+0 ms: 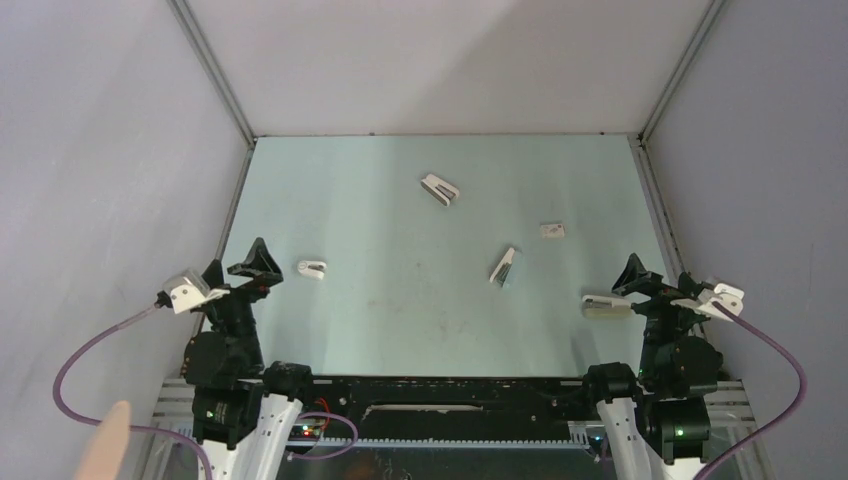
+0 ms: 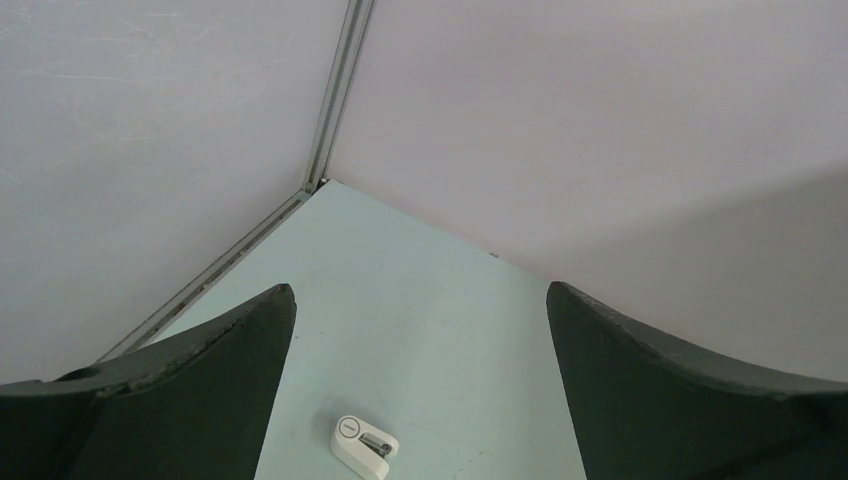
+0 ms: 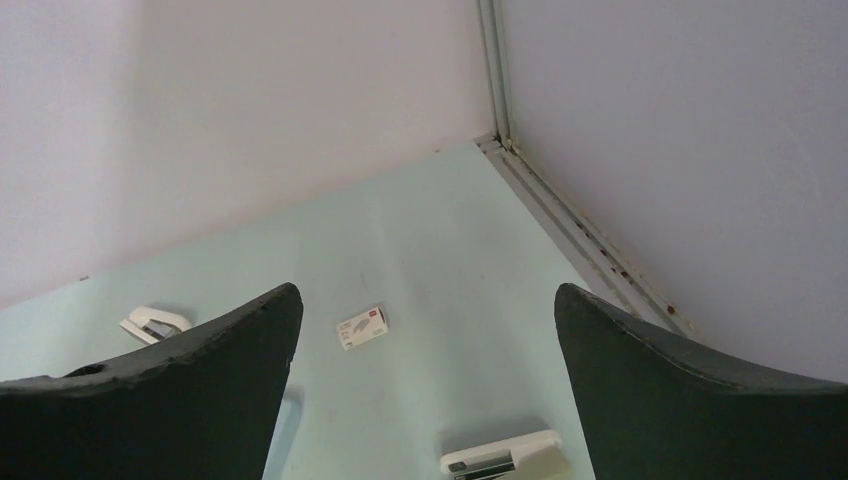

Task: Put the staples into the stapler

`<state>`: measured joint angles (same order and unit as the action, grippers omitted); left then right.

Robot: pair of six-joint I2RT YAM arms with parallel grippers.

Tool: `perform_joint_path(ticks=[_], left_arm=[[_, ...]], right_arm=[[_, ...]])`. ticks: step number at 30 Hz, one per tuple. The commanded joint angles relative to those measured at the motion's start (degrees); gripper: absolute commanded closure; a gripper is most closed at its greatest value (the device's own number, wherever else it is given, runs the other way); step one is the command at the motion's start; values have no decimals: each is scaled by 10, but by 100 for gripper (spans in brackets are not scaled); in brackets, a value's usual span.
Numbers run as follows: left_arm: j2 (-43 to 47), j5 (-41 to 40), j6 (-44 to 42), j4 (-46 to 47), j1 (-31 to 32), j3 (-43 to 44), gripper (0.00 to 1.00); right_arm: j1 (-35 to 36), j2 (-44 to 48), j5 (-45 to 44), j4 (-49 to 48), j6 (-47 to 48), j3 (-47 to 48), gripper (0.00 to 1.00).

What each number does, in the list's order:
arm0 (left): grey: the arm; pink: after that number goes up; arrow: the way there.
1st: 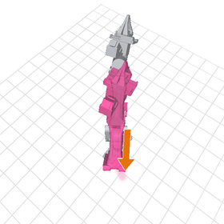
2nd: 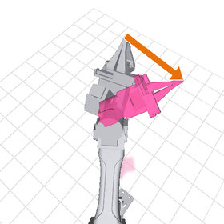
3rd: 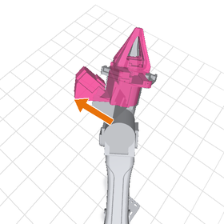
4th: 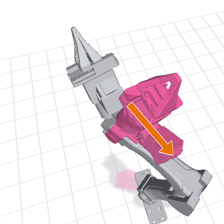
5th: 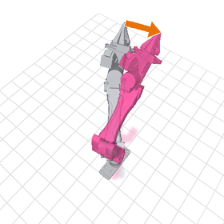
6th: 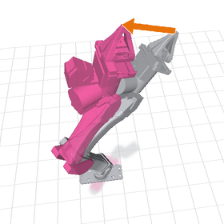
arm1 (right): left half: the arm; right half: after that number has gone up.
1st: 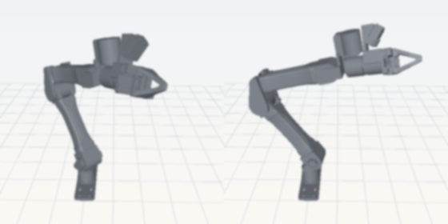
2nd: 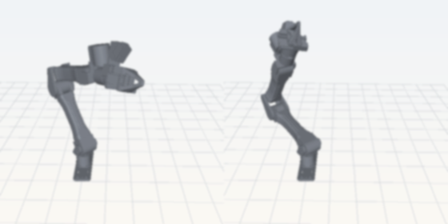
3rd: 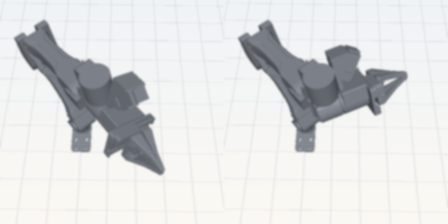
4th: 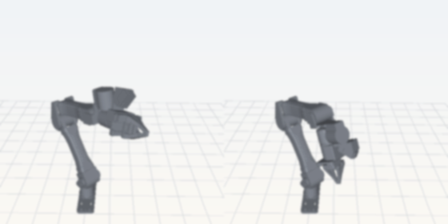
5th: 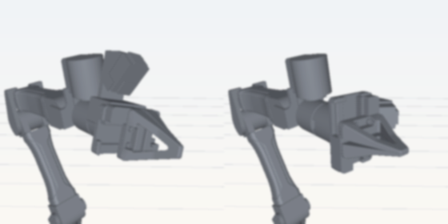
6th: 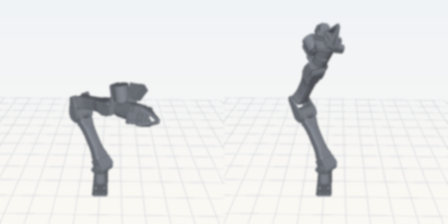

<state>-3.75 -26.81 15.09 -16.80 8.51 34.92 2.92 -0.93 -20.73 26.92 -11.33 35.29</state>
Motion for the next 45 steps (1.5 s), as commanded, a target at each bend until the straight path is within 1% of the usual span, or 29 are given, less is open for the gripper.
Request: perform_joint_path(ticks=[1, 5, 7, 10, 15, 18, 21, 24, 26, 28, 30, 32, 34, 37, 41, 45], left_arm=[[18, -1, 9, 12, 3, 8, 0], [35, -13, 9, 5, 15, 8, 0], [37, -15, 10, 2, 23, 8, 0], [61, -15, 10, -3, 39, 8, 0], [93, -40, 5, -14, 47, 9, 0], [117, -52, 6, -20, 54, 10, 0], [135, -55, 10, -22, 57, 11, 0], [134, -62, 19, -31, 57, 16, 0], [119, -65, 30, -49, 58, 22, 0], [98, -65, 42, -63, 57, 29, 0], [68, -64, 50, -78, 57, 39, 0], [35, -63, 58, -93, 57, 48, 0], [-3, -59, 67, -100, 57, 52, 0], [-59, -21, 68, -99, 58, 60, 0], [-138, 1, 72, -115, 57, 79, 0], [-186, 27, 80, -120, 57, 76, 0]], right_arm=[[3, -10, 11, -5, 6, 16, 1], [5, -50, 11, 16, -9, 32, 0], [6, -81, 14, 33, -18, 48, 1], [6, -131, 25, 63, -34, 74, 1], [6, -230, 67, 142, -85, 119, 1], [5, -307, 87, 215, -126, 163, 0], [4, -375, 152, 285, -158, 195, 1], [3, -413, 237, 279, -159, 202, 1], [2, -424, 263, 258, -162, 187, 1], [-1, -430, 306, 219, -157, 162, 1], [-4, -435, 371, 165, -149, 132, 1], [-4, -455, 394, 135, -161, 115, 0], [8, -474, 383, 109, -170, 101, 1], [55, -510, 286, 90, -175, 97, 2], [100, -564, 228, 70, -184, 97, 5], [130, -621, 180, 53, -187, 99, 9]])
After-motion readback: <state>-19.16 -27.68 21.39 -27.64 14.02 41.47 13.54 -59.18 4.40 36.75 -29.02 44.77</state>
